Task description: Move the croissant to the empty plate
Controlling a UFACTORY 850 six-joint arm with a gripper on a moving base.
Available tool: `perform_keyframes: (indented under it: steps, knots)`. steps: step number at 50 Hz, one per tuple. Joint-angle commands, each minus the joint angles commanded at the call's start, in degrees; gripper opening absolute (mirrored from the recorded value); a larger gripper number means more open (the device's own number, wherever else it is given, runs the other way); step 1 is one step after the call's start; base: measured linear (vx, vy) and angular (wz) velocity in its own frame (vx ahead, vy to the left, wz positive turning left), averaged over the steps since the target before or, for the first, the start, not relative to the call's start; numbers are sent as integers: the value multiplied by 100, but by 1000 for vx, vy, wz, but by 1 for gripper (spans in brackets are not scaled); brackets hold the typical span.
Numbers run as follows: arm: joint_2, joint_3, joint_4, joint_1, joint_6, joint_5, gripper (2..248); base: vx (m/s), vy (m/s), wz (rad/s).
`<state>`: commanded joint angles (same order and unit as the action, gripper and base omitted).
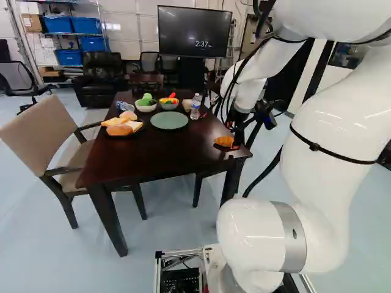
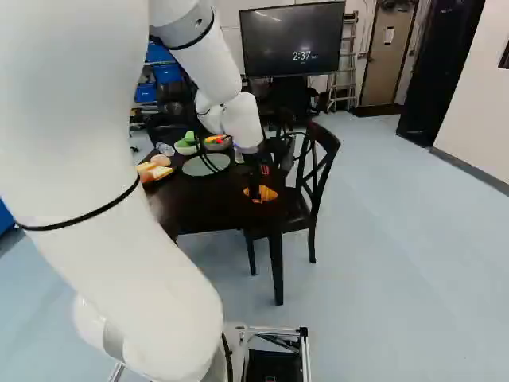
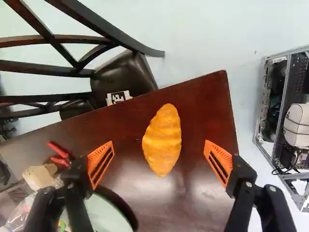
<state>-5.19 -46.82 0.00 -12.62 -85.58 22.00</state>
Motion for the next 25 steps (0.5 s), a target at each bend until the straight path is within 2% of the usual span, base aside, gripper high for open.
perform_keyframes:
  steps: [10, 11, 15, 16, 20, 21, 25]
  knots:
    - [0, 0, 0, 0, 0, 0, 240, 0, 0, 0]
    - [0, 0, 0, 0, 0, 0, 227, 0, 0, 0]
    - [0, 0, 0, 0, 0, 0, 227, 0, 0, 0]
    - [0, 0, 0, 0, 0, 0, 215, 0, 0, 0]
    - [0, 0, 0, 0, 0, 0, 215, 0, 0, 0]
    - [0, 0, 0, 0, 0, 0, 203, 0, 0, 0]
    - [0, 0, 0, 0, 0, 0, 203, 0, 0, 0]
